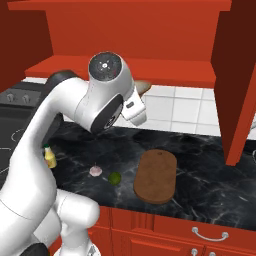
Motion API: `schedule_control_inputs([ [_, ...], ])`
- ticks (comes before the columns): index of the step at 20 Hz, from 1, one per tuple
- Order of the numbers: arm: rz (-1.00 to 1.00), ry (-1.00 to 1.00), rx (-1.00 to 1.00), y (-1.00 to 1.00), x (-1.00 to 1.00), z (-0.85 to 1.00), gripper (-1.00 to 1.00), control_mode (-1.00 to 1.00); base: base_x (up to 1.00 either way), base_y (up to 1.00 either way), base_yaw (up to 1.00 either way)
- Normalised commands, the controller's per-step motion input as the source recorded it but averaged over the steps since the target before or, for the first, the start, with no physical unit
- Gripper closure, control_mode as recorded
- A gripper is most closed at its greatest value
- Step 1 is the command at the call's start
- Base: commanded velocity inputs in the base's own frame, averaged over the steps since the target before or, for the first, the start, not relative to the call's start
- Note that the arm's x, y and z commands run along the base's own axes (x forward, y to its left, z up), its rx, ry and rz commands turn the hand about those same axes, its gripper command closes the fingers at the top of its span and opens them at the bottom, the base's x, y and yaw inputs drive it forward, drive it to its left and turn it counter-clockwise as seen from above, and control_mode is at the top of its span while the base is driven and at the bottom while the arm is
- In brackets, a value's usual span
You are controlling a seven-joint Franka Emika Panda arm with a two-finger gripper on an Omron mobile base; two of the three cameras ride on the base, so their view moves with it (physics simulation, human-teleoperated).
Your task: Open the cabinet. Place the bowl and condiment on the counter. Then place the lime and garlic on the cutting board.
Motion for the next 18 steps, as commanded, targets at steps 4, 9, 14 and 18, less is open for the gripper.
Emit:
schedule_control_inputs([
  [4,0.00,0.05,0.00,0.29,-0.34,-0.34,1.00,-1.00,0.00,0.00,0.00],
  [9,0.00,0.07,0.00,0.22,-0.02,-0.39,1.00,-1.00,0.00,0.00,0.00],
  [14,0.00,0.03,0.01,0.04,0.00,-0.53,1.00,-1.00,0.00,0.00,0.00],
  [18,0.00,0.00,0.12,-0.20,0.00,-0.65,1.00,-1.00,0.00,0.00,0.00],
])
